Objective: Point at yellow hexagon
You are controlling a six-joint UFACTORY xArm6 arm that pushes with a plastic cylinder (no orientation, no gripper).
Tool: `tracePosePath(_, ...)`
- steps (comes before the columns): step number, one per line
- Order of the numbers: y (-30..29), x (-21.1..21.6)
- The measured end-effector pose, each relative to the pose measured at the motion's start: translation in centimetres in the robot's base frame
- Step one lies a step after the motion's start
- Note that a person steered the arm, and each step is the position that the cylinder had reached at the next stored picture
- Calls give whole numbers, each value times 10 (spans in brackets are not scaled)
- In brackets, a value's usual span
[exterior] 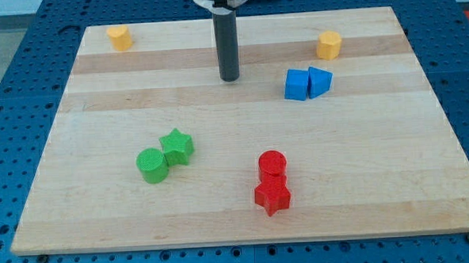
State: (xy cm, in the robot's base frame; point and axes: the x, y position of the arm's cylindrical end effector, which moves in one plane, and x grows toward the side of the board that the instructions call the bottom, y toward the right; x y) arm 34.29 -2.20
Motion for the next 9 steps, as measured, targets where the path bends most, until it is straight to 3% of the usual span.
tracePosePath(1,0,-3)
tracePosePath(9,173,-13)
